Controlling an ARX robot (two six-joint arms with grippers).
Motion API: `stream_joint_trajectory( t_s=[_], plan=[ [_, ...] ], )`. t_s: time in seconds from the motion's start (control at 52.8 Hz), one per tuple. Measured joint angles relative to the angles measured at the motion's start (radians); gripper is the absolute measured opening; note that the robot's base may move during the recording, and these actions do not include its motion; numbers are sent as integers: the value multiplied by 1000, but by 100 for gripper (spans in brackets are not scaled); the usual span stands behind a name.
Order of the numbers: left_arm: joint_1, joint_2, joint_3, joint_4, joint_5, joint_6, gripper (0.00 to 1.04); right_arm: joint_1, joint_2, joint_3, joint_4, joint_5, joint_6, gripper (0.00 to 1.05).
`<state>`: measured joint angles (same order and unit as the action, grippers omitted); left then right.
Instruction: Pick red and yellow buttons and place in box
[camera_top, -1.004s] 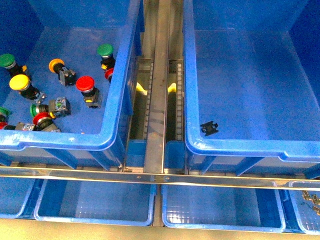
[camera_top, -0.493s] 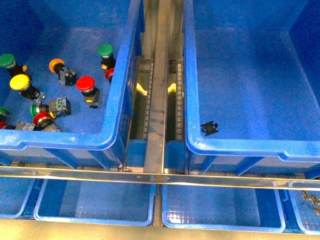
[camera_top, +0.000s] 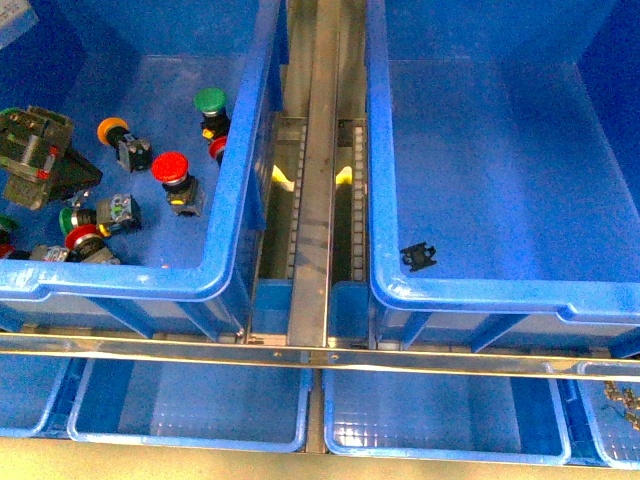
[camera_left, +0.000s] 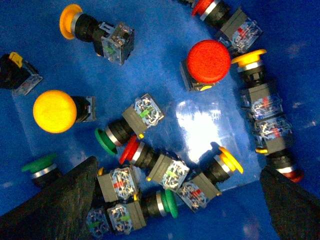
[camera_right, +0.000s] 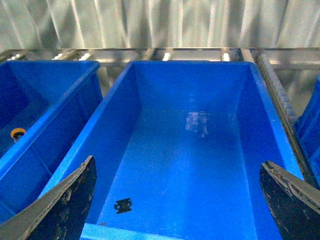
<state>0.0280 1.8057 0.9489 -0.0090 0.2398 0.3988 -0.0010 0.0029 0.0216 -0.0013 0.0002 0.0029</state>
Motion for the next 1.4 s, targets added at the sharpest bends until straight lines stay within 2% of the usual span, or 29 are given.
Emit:
stream_joint_trajectory(
  t_s=[0.701, 1.402],
  plan=[
    [-80, 331, 211, 105, -3, -37, 97, 0, 0, 0, 0, 0, 0, 98],
    [-92, 446, 330, 108, 18, -74, 97, 0, 0, 0, 0, 0, 0, 98]
  ],
)
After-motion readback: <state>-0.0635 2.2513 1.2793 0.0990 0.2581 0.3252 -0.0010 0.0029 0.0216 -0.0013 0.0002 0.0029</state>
